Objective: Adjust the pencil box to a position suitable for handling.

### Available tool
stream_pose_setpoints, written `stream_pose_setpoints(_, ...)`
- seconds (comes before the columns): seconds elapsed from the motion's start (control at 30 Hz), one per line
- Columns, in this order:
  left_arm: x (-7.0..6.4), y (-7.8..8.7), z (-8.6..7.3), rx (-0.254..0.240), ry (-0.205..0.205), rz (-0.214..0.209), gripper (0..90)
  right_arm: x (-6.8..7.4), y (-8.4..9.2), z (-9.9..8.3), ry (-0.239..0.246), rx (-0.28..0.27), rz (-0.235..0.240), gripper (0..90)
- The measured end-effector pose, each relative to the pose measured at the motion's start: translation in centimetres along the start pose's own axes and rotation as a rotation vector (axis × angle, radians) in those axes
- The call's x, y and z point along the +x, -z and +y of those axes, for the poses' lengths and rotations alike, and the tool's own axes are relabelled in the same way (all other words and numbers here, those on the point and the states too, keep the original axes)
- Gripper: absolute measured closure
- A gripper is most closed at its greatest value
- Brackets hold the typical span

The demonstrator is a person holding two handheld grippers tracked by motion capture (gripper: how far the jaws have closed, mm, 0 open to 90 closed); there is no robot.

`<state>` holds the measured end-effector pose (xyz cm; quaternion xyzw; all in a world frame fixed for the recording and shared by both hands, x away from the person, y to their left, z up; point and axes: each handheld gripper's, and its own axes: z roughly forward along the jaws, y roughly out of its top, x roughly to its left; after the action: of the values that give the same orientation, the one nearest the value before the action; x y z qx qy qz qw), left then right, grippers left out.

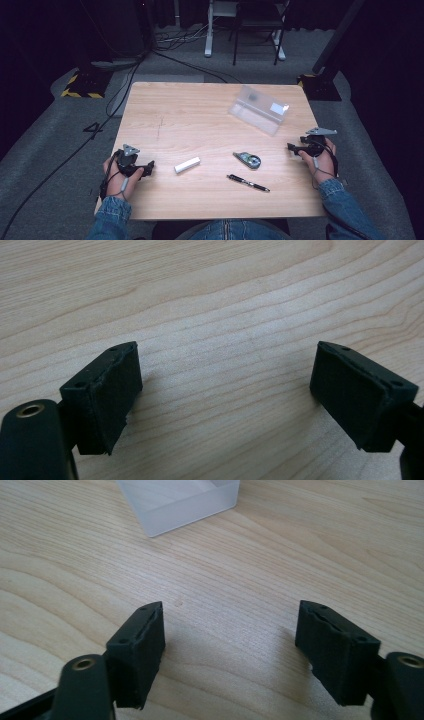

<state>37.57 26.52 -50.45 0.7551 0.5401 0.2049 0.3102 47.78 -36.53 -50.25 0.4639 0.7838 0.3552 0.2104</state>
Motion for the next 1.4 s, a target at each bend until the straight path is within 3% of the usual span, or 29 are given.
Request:
stream_pose_setpoints(0.13,-0.1,-0.2,0.2,-0.001,0.004,0.005,13.6,0.4,0.2,0.2,0.009,-0.014,0.024,35.0)
stream_pose_setpoints(0.27,-0.2,-0.3,0.3,-0.002,0.008,0.005,13.6,0.9,0.7,0.8,0.032,-0.053,0.027,35.1)
stream_pose_setpoints(0.5,-0.1,-0.3,0.3,-0.001,0.006,0.006,13.6,1.4,1.3,1.6,0.031,-0.063,0.059,34.7)
stream_pose_setpoints(0.77,-0.1,-0.3,0.3,-0.001,0.006,0.006,13.6,2.9,2.1,4.1,0.063,-0.099,0.102,39.0)
stream_pose_setpoints(1.1,-0.2,-0.3,0.3,-0.002,0.003,0.007,13.8,5.0,0.7,6.6,0.130,-0.104,0.152,45.0)
stream_pose_setpoints(1.4,-0.2,-0.3,0.3,-0.002,0.003,0.008,13.8,5.4,-1.7,7.3,0.140,-0.093,0.191,44.2)
